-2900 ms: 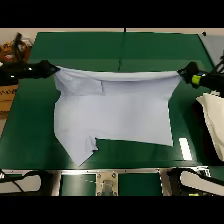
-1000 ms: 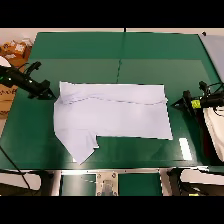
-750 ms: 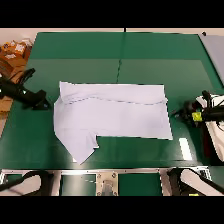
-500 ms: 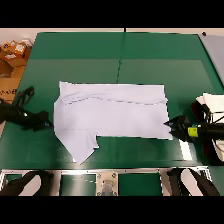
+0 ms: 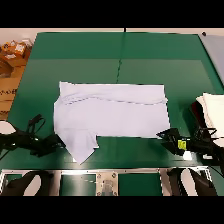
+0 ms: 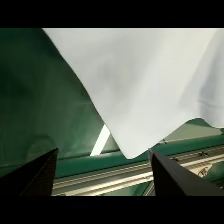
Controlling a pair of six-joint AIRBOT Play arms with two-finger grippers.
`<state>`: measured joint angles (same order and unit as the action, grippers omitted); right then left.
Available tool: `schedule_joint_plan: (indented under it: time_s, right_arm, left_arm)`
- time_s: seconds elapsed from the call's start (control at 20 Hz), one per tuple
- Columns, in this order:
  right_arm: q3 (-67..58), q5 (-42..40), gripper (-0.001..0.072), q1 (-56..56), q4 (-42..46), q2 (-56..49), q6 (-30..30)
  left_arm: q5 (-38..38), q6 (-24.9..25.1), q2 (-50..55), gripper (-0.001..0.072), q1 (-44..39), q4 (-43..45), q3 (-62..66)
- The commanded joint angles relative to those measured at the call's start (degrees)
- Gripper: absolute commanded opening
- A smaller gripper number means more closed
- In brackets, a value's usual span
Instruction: Fold the shirts.
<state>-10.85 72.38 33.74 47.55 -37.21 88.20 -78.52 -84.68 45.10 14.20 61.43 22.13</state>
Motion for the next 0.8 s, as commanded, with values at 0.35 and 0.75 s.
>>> schedule_joint_plan:
  time_s: [0.35, 0.75]
  right_arm:
    - [2.0, -17.8, 0.0589, -0.2, -4.4, -12.8, -3.0]
    - [2.0, -21.2, 0.0589, -0.1, -12.1, -16.1, -9.9]
  left_arm:
    - [17.4, 7.5, 7.5, 0.0479, 0.0, -17.1, -4.9]
    - [15.6, 9.8, 11.3, 0.0478, 0.0, -20.6, -8.5]
